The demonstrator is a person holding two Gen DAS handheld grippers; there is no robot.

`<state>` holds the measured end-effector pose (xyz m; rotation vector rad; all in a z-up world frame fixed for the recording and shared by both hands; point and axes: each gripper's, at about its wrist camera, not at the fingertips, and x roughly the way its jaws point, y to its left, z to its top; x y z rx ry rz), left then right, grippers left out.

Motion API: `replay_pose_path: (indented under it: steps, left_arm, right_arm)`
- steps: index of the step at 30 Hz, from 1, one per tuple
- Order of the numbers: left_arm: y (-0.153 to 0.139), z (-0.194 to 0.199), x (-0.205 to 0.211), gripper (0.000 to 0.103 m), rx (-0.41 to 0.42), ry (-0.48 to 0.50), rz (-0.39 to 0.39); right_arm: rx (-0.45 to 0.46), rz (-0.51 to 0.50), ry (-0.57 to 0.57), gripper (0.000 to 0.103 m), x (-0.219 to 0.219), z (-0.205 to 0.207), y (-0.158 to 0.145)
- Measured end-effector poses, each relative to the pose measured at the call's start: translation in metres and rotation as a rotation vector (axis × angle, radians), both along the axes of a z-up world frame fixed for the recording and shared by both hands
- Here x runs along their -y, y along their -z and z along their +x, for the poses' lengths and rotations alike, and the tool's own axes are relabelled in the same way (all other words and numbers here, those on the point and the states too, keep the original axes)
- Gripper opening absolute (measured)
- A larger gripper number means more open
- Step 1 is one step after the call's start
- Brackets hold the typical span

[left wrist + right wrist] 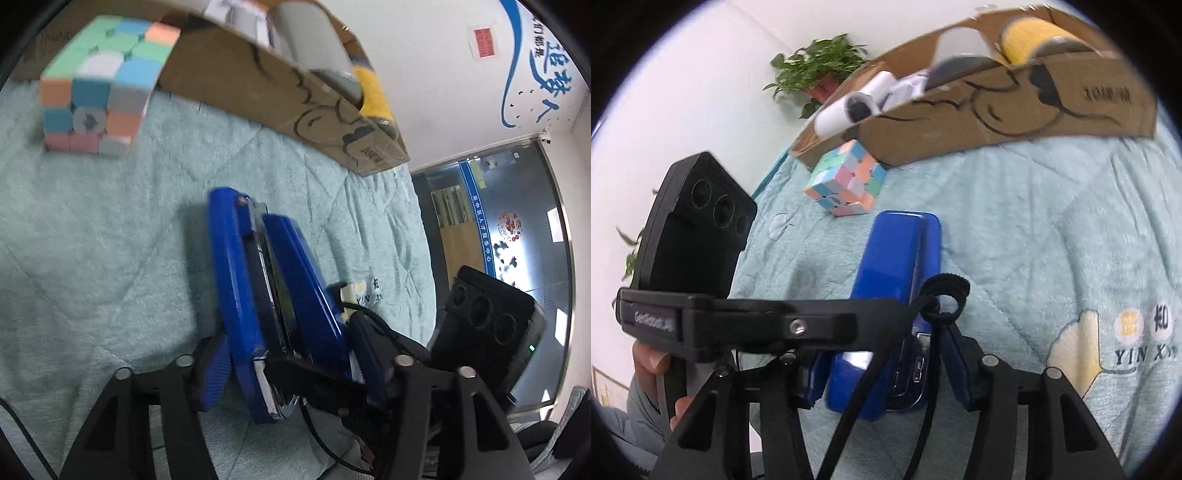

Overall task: Organize rigid objects
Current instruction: 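Close both grippers on the blue stapler and lift it, then carry the stapler into the box compartment beside the game box and release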

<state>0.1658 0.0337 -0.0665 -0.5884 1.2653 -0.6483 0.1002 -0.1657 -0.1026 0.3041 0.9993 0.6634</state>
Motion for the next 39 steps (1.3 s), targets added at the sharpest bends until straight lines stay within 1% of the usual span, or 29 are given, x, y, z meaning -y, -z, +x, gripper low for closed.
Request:
replay_pose_path:
  steps: [2, 3, 5, 7, 10, 12, 15, 19, 20, 23, 25, 26, 29, 31, 34, 37, 39]
  left_arm:
    - [-0.010, 0.000, -0.003, 0.045, 0.028, -0.008, -0.011]
    - [-0.014, 0.000, -0.007, 0.042, 0.040, -0.015, -0.020]
    - [-0.021, 0.001, -0.011, 0.036, 0.060, -0.021, -0.038]
    - [-0.025, 0.003, -0.015, 0.035, 0.074, -0.030, -0.037]
    - [-0.031, 0.005, -0.024, 0.035, 0.081, -0.051, -0.058]
    - [-0.042, 0.007, -0.029, 0.035, 0.116, -0.052, -0.048]
    - [-0.060, 0.012, -0.035, 0.035, 0.163, -0.063, -0.041]
    - [-0.094, 0.025, -0.049, 0.035, 0.240, -0.074, -0.027]
    - [-0.104, 0.031, -0.052, 0.035, 0.264, -0.077, -0.016]
    - [-0.123, 0.045, -0.061, 0.035, 0.306, -0.081, -0.002]
    - [-0.134, 0.057, -0.068, 0.035, 0.328, -0.085, 0.011]
    - [-0.139, 0.059, -0.072, 0.035, 0.333, -0.086, 0.017]
    - [-0.149, 0.080, -0.079, 0.035, 0.349, -0.098, 0.040]
    - [-0.151, 0.093, -0.088, 0.034, 0.344, -0.106, 0.044]
    - [-0.151, 0.116, -0.105, 0.033, 0.328, -0.135, 0.056]
    - [-0.152, 0.132, -0.128, 0.033, 0.320, -0.165, 0.063]
    - [-0.154, 0.141, -0.143, 0.033, 0.311, -0.191, 0.081]
  right_arm:
    - [0.053, -0.041, -0.018, 0.052, -0.013, 0.002, -0.008]
    - [0.059, -0.049, -0.023, 0.052, -0.015, 0.002, -0.011]
    - [0.049, -0.023, -0.019, 0.052, -0.014, 0.008, -0.013]
    - [0.040, 0.000, -0.020, 0.052, -0.012, 0.014, -0.014]
    - [0.053, 0.013, -0.021, 0.052, -0.015, 0.016, -0.019]
    - [0.078, 0.012, -0.025, 0.052, -0.019, 0.018, -0.027]
    - [0.117, 0.020, -0.033, 0.052, -0.024, 0.025, -0.042]
    - [0.186, 0.030, -0.046, 0.052, -0.034, 0.040, -0.070]
    - [0.195, 0.034, -0.048, 0.052, -0.035, 0.044, -0.075]
    - [0.230, 0.044, -0.055, 0.052, -0.044, 0.064, -0.091]
    - [0.243, 0.051, -0.060, 0.052, -0.048, 0.074, -0.097]
    - [0.241, 0.058, -0.065, 0.052, -0.051, 0.084, -0.100]
    - [0.231, 0.071, -0.076, 0.052, -0.060, 0.107, -0.107]
    - [0.226, 0.075, -0.085, 0.052, -0.065, 0.116, -0.109]
    - [0.184, 0.090, -0.102, 0.052, -0.075, 0.138, -0.109]
    - [0.170, 0.091, -0.128, 0.052, -0.092, 0.157, -0.112]
    - [0.145, 0.106, -0.154, 0.052, -0.107, 0.175, -0.112]
